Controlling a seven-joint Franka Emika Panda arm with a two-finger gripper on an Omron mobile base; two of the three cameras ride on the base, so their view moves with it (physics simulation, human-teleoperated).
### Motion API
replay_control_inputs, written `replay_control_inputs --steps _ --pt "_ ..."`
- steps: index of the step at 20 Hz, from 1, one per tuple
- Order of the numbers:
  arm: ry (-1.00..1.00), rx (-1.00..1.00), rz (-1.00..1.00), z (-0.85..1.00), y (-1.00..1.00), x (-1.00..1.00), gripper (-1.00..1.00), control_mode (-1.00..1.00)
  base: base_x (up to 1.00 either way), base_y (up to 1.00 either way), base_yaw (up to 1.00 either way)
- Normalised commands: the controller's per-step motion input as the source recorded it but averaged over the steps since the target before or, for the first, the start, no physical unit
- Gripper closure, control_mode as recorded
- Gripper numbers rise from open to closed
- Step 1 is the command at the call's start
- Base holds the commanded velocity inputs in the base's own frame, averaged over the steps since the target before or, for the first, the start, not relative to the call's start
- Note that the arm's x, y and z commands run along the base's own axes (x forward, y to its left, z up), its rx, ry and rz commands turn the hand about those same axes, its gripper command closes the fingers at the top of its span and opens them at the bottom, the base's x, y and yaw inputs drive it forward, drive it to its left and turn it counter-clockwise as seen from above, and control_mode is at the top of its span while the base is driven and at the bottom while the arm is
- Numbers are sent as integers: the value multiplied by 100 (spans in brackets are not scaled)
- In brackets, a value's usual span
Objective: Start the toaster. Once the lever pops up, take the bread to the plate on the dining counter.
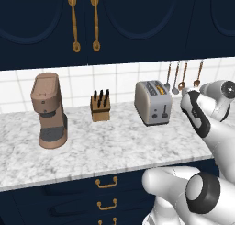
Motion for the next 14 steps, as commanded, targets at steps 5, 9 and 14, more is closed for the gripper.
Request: replay_control_inputs --steps 5,9,14 --pt "0 0 0 0 0 0 -100 -100 0 0 0" --pt "0 0 0 0 0 0 -100 -100 0 0 0" --pt "0 0 0 0 0 0 -100 -100 0 0 0"
